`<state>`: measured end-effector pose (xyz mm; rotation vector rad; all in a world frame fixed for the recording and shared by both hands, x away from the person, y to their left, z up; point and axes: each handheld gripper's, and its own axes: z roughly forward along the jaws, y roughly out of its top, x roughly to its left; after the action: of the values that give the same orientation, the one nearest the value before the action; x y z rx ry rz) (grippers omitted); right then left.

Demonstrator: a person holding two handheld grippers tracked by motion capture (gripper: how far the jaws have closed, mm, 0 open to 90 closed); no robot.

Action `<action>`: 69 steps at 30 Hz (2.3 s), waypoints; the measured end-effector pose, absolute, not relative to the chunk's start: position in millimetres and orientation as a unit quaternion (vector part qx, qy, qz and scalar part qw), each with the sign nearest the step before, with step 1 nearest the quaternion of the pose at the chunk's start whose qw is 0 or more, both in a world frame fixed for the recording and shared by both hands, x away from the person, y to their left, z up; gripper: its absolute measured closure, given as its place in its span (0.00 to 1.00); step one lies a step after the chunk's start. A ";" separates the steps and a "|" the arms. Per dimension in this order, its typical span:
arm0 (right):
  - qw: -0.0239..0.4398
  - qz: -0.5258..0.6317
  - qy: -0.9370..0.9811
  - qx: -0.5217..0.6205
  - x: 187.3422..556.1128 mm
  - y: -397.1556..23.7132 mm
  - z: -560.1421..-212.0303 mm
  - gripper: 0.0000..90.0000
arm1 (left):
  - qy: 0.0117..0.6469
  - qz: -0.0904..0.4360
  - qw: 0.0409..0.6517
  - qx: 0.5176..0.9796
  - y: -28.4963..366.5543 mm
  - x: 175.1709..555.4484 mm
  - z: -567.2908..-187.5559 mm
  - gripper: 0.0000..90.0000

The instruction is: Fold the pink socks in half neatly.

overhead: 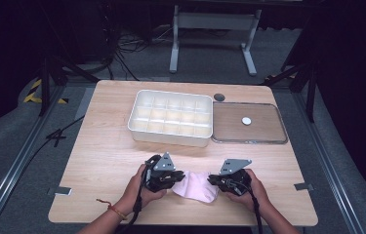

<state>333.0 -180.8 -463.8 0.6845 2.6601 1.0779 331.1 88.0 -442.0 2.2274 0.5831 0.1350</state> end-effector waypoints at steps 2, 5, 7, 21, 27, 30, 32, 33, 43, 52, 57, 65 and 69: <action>0.094 0.361 0.899 0.232 334.6 -180.1 -466.0 0.93 | 0.227 0.052 0.399 0.887 82.0 332.1 -442.2 0.93; 0.096 0.359 0.898 0.233 336.7 -179.8 -466.6 0.94 | 0.221 0.055 0.393 0.891 74.7 332.5 -443.5 0.92; 0.093 0.363 0.897 0.233 337.4 -180.5 -467.7 0.94 | 0.207 0.057 0.382 0.899 65.8 332.4 -444.4 0.93; 0.093 0.368 0.894 0.237 340.3 -175.8 -469.6 0.95 | 0.203 0.071 0.364 0.906 51.2 337.3 -443.3 0.92; 0.090 0.369 0.894 0.239 341.1 -175.8 -469.6 0.95 | 0.194 0.069 0.361 0.909 41.5 337.2 -442.8 0.92; 0.091 0.369 0.894 0.239 340.9 -175.8 -469.4 0.95 | 0.194 0.064 0.348 0.915 36.4 336.5 -448.0 0.91; 0.091 0.369 0.894 0.238 341.0 -176.3 -469.4 0.95 | 0.194 0.061 0.347 0.915 35.4 336.1 -449.3 0.91; 0.090 0.369 0.893 0.239 341.0 -176.5 -469.5 0.95 | 0.192 0.062 0.346 0.916 34.8 335.8 -449.9 0.91; 0.087 0.373 0.892 0.239 341.7 -177.3 -470.1 0.94 | 0.203 0.051 0.390 0.897 38.0 332.8 -441.1 0.74; 0.085 0.372 0.893 0.240 341.7 -177.6 -470.2 0.94 | 0.214 0.062 0.430 0.875 67.2 330.2 -423.6 0.77; 0.083 0.372 0.892 0.241 341.7 -177.7 -470.3 0.94 | 0.187 0.043 0.392 0.900 65.9 323.1 -442.7 0.85; 0.080 0.372 0.893 0.241 341.2 -177.8 -470.5 0.94 | 0.154 0.040 0.379 0.912 40.5 316.6 -458.0 0.86; 0.083 0.374 0.892 0.239 342.0 -179.5 -470.0 0.92 | 0.135 0.041 0.362 0.921 34.5 312.7 -468.1 0.85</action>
<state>342.0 -179.5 -470.0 0.7130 2.6638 1.1169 312.7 34.5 -468.1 2.3730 0.3466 0.1064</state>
